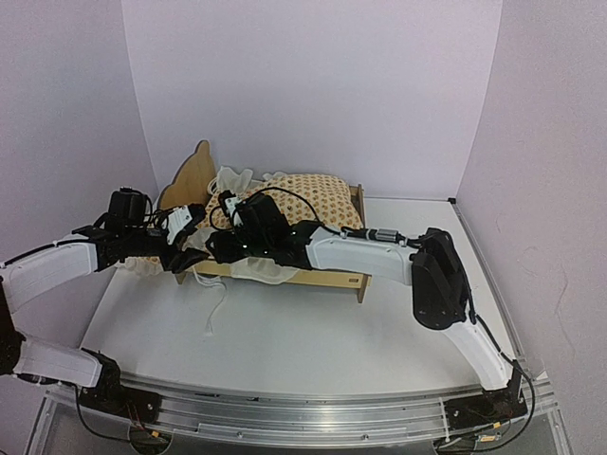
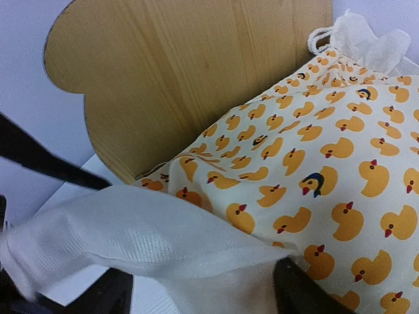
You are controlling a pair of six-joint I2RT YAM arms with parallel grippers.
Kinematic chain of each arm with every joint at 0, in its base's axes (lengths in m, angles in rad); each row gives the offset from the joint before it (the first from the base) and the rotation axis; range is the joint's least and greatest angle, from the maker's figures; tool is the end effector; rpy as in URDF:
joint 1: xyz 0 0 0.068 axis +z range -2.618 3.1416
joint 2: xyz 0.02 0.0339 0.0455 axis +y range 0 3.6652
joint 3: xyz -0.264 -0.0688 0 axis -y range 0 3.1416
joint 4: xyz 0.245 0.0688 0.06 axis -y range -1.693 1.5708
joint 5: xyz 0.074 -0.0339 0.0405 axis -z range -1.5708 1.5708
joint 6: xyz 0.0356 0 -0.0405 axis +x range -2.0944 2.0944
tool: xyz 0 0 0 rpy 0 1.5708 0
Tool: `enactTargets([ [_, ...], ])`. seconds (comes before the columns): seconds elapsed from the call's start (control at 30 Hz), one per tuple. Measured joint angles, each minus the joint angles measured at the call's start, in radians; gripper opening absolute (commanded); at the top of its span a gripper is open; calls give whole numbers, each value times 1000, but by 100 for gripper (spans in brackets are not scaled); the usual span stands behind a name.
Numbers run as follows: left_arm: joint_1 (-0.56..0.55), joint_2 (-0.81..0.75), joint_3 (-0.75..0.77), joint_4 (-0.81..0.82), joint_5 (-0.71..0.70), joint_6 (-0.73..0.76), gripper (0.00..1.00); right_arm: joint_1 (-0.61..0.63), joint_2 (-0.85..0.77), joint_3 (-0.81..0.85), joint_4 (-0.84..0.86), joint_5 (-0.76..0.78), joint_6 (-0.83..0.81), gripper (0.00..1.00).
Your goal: Set up the pet bed
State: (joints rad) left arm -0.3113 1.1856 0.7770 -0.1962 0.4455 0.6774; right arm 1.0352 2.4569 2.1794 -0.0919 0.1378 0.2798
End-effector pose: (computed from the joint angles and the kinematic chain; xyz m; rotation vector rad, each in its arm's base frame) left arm 0.2397 -0.0933 0.2555 1.2196 1.7354 -0.2681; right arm 0.2994 0.4950 0.2316 -0.6519 1.9005 0.7307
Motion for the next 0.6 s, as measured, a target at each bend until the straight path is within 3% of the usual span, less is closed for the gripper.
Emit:
enactTargets([
  [0.13, -2, 0, 27, 18, 38, -20, 69, 1, -97, -78, -44, -22, 3, 87],
  [0.27, -36, -22, 30, 45, 91, -21, 70, -5, -341, -234, -122, -13, 27, 84],
  [0.47, -202, 8, 115, 55, 91, -1, 76, -52, -782, -507, -205, 87, 146, 81],
  [0.6, -342, 130, 216, 89, 39, 28, 83, -132, -920, -641, -275, 163, 236, 81],
])
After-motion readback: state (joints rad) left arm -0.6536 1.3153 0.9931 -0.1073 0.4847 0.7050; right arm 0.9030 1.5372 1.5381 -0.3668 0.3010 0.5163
